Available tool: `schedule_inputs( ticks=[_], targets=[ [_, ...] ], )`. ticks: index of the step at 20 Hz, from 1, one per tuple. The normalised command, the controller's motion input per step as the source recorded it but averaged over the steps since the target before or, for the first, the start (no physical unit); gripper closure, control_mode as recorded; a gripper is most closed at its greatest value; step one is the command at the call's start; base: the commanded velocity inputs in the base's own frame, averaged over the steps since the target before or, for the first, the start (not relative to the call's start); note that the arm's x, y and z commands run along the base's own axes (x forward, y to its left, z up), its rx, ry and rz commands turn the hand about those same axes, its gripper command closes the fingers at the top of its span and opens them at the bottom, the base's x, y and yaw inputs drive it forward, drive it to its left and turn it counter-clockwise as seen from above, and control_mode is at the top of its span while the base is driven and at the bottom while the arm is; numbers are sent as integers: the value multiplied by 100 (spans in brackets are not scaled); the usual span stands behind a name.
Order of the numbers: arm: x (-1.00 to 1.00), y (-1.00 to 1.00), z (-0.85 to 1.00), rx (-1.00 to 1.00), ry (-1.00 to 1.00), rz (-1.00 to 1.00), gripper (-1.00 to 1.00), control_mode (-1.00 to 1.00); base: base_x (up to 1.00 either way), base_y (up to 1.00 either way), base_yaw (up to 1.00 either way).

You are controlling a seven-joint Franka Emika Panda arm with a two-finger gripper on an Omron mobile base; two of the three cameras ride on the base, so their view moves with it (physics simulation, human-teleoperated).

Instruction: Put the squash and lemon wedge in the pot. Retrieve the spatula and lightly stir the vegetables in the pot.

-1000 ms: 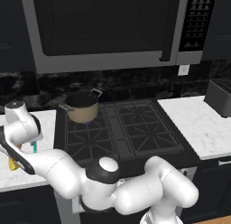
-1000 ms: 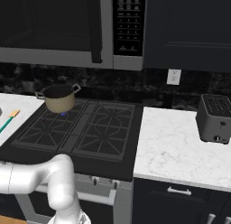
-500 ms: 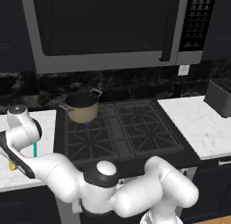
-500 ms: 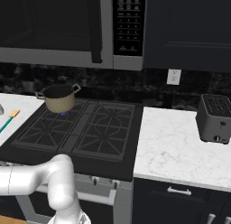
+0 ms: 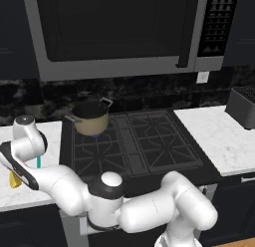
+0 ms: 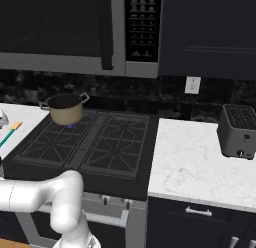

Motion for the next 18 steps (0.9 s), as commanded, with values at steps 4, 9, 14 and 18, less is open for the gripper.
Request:
schedule_inputs(
  ticks=[4, 9, 14, 18],
  targets=[
    [22, 34, 0, 2, 8, 7, -100, -100, 0, 0, 0],
    [14, 30, -15, 1, 5, 0, -100, -100, 0, 0, 0],
    [2, 24, -24, 0, 6, 0, -100, -100, 0, 0, 0],
    [3, 23, -27, 0, 5, 0, -100, -100, 0, 0, 0]
  ],
)
